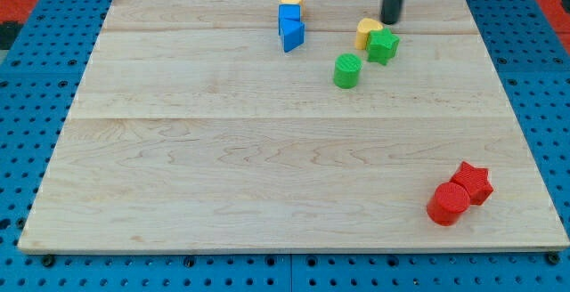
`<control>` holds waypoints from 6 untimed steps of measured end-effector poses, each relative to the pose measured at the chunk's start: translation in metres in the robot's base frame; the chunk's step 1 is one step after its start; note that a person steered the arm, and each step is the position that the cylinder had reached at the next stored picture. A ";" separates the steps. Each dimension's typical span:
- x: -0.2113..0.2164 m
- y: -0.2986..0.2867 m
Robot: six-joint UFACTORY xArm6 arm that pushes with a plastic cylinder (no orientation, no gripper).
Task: Move the yellow heart to the right of the blue triangle
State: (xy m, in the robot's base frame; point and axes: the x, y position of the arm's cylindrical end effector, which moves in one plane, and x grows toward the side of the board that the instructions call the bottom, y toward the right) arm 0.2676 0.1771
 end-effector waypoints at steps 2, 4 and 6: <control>0.030 -0.040; 0.030 -0.060; 0.002 -0.043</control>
